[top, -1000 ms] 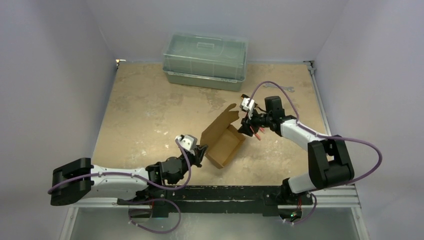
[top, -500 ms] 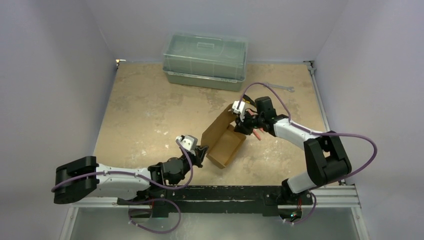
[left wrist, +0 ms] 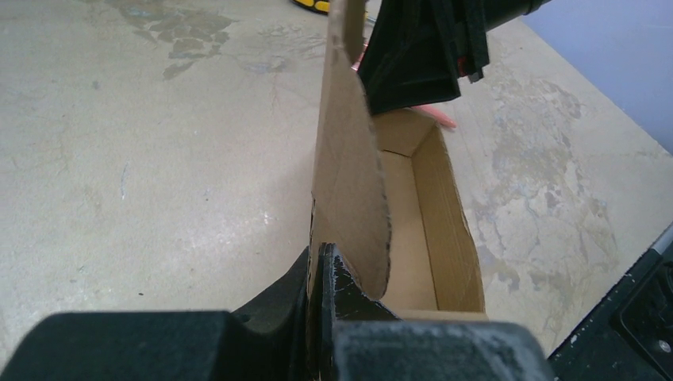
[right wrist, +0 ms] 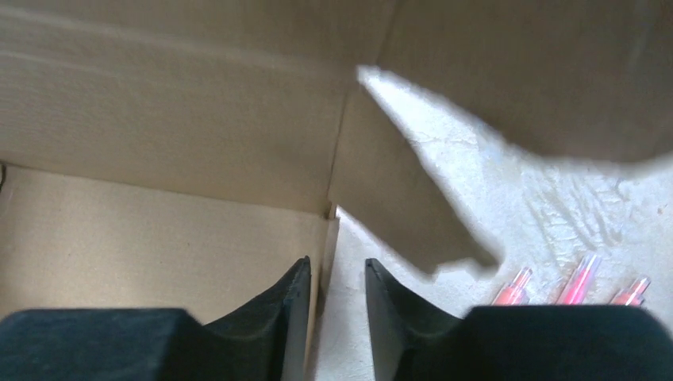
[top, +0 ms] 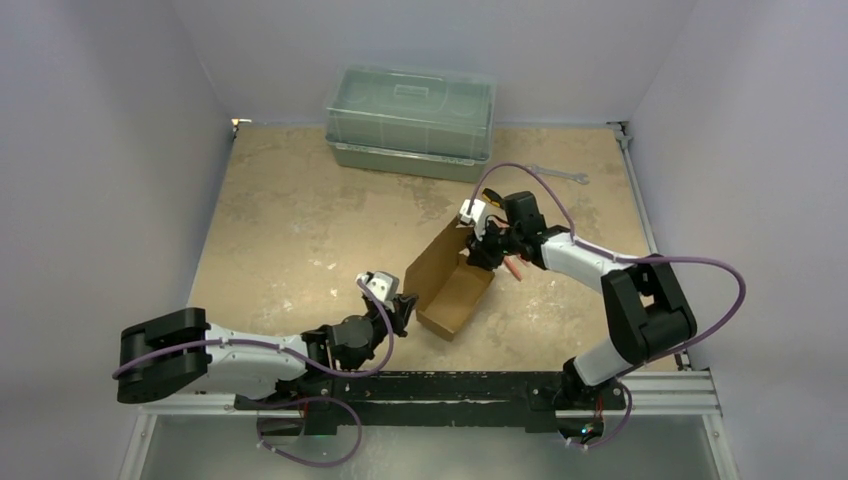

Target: Fold the paper box

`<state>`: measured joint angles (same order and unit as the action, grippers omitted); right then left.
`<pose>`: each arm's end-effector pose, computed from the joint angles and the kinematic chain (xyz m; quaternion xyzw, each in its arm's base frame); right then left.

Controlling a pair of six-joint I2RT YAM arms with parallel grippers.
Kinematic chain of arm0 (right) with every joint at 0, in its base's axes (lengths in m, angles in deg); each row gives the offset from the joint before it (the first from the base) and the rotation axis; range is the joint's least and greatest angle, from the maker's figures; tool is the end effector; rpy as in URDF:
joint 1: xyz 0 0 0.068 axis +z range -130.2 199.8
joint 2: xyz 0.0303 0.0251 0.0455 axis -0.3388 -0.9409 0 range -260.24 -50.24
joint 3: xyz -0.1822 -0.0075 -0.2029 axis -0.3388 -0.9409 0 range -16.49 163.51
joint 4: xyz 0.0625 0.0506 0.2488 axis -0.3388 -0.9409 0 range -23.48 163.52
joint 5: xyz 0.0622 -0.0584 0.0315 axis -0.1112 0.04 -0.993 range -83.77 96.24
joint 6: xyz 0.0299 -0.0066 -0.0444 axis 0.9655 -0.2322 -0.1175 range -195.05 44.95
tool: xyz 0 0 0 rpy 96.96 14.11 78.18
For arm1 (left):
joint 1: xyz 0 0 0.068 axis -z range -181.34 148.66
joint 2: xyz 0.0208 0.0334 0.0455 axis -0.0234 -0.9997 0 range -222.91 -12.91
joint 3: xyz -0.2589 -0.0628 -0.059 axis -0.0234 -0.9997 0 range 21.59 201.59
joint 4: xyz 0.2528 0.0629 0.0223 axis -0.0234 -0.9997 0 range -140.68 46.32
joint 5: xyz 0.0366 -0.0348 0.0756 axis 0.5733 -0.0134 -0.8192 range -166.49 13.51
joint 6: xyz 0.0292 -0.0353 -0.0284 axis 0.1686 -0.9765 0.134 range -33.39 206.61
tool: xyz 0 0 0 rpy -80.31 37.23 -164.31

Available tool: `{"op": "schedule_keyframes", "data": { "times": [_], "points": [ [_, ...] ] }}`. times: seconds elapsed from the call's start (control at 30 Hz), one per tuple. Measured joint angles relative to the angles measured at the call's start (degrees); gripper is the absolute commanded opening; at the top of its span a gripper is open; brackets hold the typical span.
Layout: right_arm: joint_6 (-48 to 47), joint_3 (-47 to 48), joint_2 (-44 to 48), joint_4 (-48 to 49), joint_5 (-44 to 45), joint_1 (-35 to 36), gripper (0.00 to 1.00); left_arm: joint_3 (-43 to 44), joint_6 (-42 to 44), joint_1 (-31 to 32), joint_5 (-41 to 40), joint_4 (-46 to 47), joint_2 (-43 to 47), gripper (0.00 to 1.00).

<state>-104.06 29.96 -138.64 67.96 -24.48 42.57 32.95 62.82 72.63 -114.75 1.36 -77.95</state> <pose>0.2749 0.1351 0.1811 -0.4788 0.7666 0.2275 0.3624 0.0771 -0.1889 0.1756 0.1104 0.7395 -0.3005 0.5922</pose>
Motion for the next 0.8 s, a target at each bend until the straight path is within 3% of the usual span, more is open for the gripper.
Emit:
{"op": "schedule_keyframes", "data": {
  "times": [0.2, 0.3, 0.4, 0.43, 0.47, 0.5, 0.67, 0.8],
  "points": [
    [-1.2, 0.9, 3.8, -4.2, -3.1, -1.3, 0.62, 0.9, -0.5, 0.0, -4.5, -4.2, 0.2, 0.0],
    [-5.9, 2.0, 8.0, -10.0, -6.6, -4.0, 0.65, 2.9, 1.2, 0.0, -6.3, -7.1, 0.3, 0.02],
    [-13.4, 4.3, 11.3, -17.7, -10.6, -7.5, 0.68, 5.0, 4.1, 0.0, -7.7, -8.9, 0.2, 0.14],
    [-15.4, 4.7, 12.2, -19.4, -11.8, -8.3, 0.76, 5.7, 5.2, 0.0, -8.0, -9.4, 0.1, 0.19],
    [-18.1, 5.0, 13.6, -21.3, -13.1, -9.3, 0.95, 6.4, 6.3, 0.0, -8.3, -9.9, -0.1, 0.24],
    [-20.6, 5.0, 15.2, -23.3, -14.4, -10.1, 0.98, 6.9, 7.2, 0.0, -8.4, -10.2, -0.2, 0.29],
    [-31.8, 2.0, 22.3, -29.1, -22.1, -10.8, 0.99, 10.6, 10.2, 0.0, -8.9, -13.6, -1.6, 0.53],
    [-40.2, 1.2, 20.5, -34.9, -25.2, -10.7, 0.99, 13.8, 9.4, 0.0, -8.9, -17.9, -1.9, 0.68]
  ]
}}
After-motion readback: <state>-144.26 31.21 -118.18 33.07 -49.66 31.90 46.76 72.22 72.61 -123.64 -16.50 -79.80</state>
